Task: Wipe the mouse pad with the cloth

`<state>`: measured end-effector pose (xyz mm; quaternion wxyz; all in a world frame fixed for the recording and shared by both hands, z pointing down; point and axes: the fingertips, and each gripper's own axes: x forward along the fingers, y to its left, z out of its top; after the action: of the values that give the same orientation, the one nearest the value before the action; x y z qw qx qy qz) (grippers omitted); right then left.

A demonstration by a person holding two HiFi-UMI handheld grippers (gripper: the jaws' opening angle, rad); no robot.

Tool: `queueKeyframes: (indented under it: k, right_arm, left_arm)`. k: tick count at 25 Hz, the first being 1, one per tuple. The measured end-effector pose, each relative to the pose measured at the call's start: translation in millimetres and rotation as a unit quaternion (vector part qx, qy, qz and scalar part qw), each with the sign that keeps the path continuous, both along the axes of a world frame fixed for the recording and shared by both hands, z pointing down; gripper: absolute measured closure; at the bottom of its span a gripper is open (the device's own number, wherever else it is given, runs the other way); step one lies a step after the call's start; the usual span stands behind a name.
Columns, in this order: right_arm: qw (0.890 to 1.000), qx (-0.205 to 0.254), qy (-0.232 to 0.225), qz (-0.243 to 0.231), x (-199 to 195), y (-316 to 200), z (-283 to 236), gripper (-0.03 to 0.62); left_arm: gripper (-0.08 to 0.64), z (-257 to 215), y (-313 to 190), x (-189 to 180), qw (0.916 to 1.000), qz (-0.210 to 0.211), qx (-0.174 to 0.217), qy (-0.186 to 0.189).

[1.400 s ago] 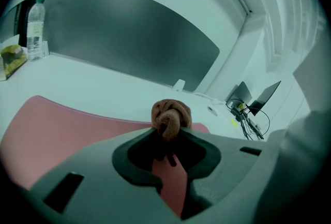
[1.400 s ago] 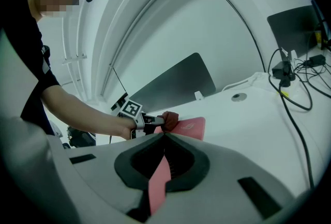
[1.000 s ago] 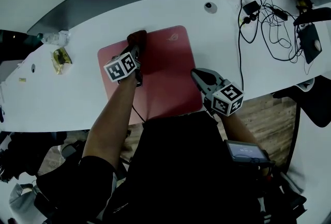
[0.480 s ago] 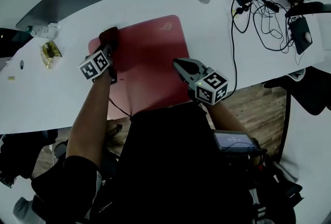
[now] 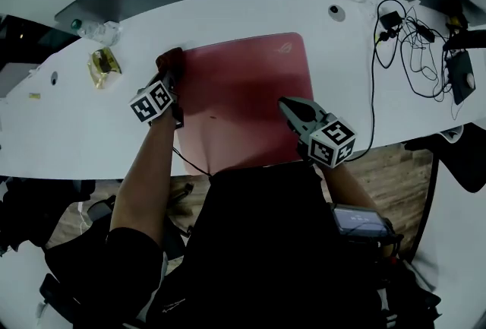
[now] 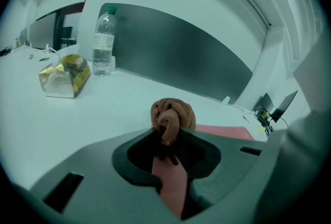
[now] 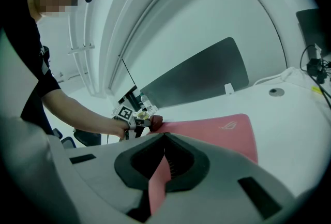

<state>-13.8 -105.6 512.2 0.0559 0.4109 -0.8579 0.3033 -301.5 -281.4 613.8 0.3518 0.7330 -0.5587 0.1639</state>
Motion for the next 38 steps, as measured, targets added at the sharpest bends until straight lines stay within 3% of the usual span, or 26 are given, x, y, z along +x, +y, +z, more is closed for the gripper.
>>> queueKeyframes:
  k: [6, 11, 18, 28, 38]
  right_arm:
    - [1.000, 0.004, 0.001, -0.004, -17, 3, -2, 0.566]
    - [1.000, 0.019, 0.001, -0.013, -19, 0, -5, 0.566]
    - [0.999, 0.040, 0.007, -0.030, -12, 0, -10, 0.566]
    - [0.996, 0.067, 0.004, -0.061, 13, 31, -23, 0.566]
    - [0.993, 0.092, 0.004, -0.073, 33, 68, -34, 0.566]
  left_arm:
    - [0.465, -2, 7, -44, 0.9994, -0.032, 0.006, -0.013]
    - [0.465, -19, 24, -57, 0.9984, -0.036, 0.038, -0.018]
    - [0.465, -50, 93, -17, 0.9957, -0.002, 0.081, 0.045]
    - [0.465, -98, 183, 50, 0.9902, 0.039, 0.126, 0.047]
    - [0.465, -114, 241, 114, 0.9848, 0.079, 0.145, 0.054]
